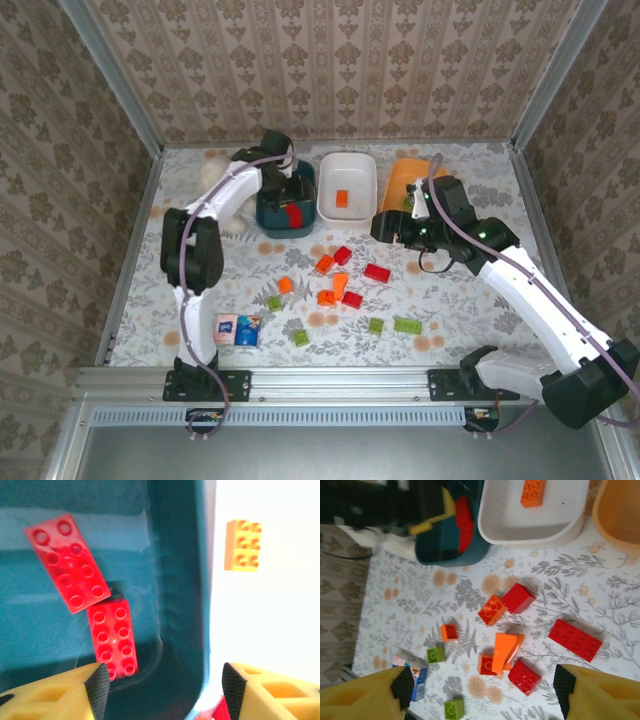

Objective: Sort the legos into containers by color

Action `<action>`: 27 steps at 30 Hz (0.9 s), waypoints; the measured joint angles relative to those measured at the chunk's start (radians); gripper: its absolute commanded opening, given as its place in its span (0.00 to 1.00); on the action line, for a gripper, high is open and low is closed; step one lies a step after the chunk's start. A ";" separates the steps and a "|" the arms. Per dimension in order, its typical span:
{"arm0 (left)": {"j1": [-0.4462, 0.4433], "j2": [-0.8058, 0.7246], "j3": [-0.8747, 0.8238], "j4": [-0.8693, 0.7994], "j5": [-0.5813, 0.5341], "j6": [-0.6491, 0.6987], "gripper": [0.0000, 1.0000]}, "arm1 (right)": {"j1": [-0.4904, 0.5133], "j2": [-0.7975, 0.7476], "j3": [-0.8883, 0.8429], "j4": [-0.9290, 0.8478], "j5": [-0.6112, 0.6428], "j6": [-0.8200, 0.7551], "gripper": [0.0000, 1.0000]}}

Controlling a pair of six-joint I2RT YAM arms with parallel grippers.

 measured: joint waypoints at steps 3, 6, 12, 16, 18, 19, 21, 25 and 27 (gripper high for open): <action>0.002 -0.200 -0.128 0.042 -0.009 -0.018 0.70 | 0.045 0.024 0.000 -0.051 0.043 -0.020 0.75; -0.001 -0.424 -0.300 0.090 -0.009 -0.039 0.71 | 0.089 0.047 0.001 -0.152 0.116 -0.016 0.77; -0.090 -0.727 -0.652 0.134 -0.014 -0.076 0.74 | 0.100 0.031 -0.097 -0.350 0.188 0.145 0.77; -0.201 -0.863 -0.840 0.144 -0.015 -0.085 0.75 | 0.085 -0.053 -0.258 -0.375 0.180 0.395 0.76; -0.241 -0.922 -0.904 0.150 -0.015 -0.093 0.75 | 0.083 -0.074 -0.330 -0.347 0.171 0.549 0.76; -0.256 -0.947 -0.930 0.150 -0.015 -0.097 0.75 | 0.084 -0.075 -0.370 -0.317 0.160 0.637 0.76; -0.275 -0.980 -0.958 0.149 -0.015 -0.101 0.75 | 0.088 -0.068 -0.436 -0.252 0.150 0.783 0.77; -0.293 -1.011 -0.965 0.150 -0.016 -0.103 0.75 | 0.095 -0.023 -0.467 -0.161 0.150 1.024 0.79; -0.293 -1.021 -0.965 0.150 -0.018 -0.103 0.75 | 0.098 -0.012 -0.466 -0.133 0.149 1.119 0.79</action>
